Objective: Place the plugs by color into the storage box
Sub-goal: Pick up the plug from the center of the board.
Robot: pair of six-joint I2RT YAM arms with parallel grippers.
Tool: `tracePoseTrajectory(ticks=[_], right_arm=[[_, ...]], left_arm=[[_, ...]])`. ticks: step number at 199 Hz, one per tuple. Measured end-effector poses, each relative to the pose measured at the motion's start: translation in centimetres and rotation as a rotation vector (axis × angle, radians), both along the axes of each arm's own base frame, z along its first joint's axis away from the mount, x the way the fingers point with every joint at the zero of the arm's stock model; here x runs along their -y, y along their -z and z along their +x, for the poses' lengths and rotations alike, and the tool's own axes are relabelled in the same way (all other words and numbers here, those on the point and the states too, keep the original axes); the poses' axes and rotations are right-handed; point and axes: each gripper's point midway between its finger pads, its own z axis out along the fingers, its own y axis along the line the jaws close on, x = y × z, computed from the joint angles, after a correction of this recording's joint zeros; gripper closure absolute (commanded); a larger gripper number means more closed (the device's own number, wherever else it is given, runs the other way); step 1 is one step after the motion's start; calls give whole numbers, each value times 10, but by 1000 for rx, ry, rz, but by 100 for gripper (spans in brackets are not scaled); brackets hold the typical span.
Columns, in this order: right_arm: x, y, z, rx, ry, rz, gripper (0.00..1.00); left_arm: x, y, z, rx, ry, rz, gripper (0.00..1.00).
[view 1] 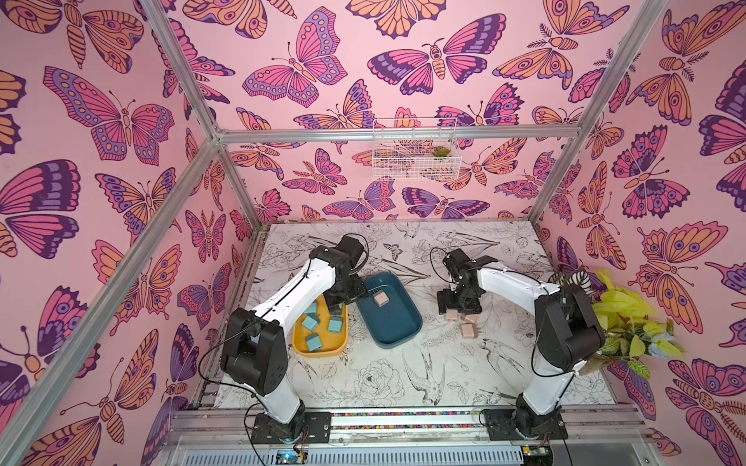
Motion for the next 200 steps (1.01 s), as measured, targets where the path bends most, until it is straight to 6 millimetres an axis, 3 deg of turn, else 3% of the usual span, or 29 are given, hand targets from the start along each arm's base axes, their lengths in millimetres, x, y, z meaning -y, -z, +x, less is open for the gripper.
tracePoseTrajectory(ticks=[66,129,200], right_arm=[[-13,23,4,-55,-1,1,28],[-20,29,0,-67,-40,-46,56],[-26,24,-3,-55,-100,-77,57]], left_arm=[[-2,2,-4,-8,-7,3,24],[-2,2,-4,-9,-7,2,25],[-2,2,-4,-8,-7,2,25]])
